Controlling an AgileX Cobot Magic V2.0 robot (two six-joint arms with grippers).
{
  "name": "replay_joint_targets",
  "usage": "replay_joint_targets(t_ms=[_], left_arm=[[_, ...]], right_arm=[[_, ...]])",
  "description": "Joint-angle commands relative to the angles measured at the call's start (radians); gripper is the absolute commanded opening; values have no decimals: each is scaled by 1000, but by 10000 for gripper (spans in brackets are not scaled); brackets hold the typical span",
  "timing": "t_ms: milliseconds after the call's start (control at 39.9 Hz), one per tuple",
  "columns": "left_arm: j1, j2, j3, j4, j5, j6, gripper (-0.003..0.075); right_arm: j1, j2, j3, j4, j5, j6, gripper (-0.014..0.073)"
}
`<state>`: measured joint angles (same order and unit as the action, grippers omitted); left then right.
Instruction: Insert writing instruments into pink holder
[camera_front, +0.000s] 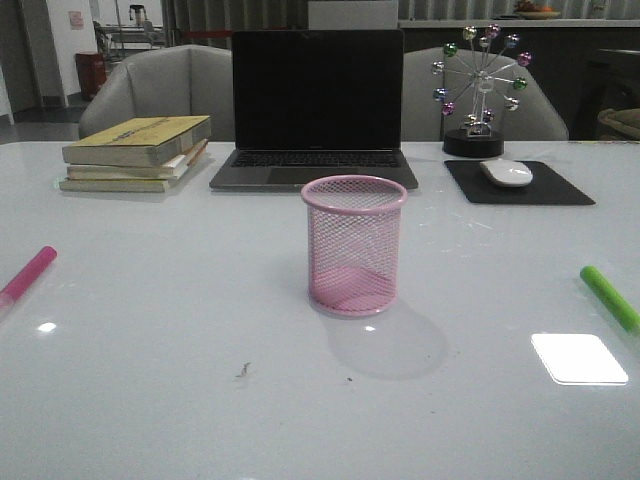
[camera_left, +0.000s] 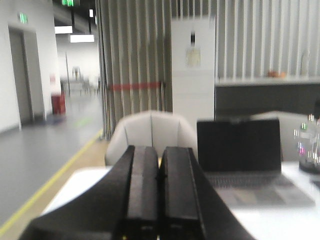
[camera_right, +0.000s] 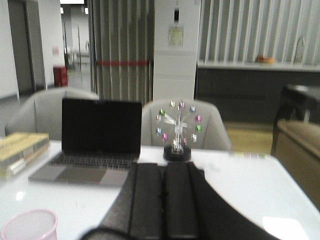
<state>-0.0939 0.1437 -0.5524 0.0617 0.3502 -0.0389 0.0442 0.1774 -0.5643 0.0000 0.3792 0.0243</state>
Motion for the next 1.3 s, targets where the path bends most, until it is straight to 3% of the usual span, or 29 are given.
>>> replay_joint_targets(t_ms=[0,226,527,602,728,803,1280], left_arm=[[-1,114,-109,-10,97,-9,91],[-1,273,-112,-62,226,-9,91],[-1,437,-52,-62,215,-9,114],[-1,463,-52,-62,187,-9,209],[-1,499,-52,-62,143,-9,466],[-10,522,-52,-93,130,-9,546],[-356,599,-52,-97,112,44,470]], right_arm=[[-7,111,-103,0,61,-3,41],[-7,310,-116,0,231,-3,41],[-7,577,-116,0,320,-3,67],[-7,628,-116,0,319,4,171],[-7,725,-117,0,275,15,416],[-8,782,-122,0,239,16,475],[-8,1316,-401,0,195,56,457]])
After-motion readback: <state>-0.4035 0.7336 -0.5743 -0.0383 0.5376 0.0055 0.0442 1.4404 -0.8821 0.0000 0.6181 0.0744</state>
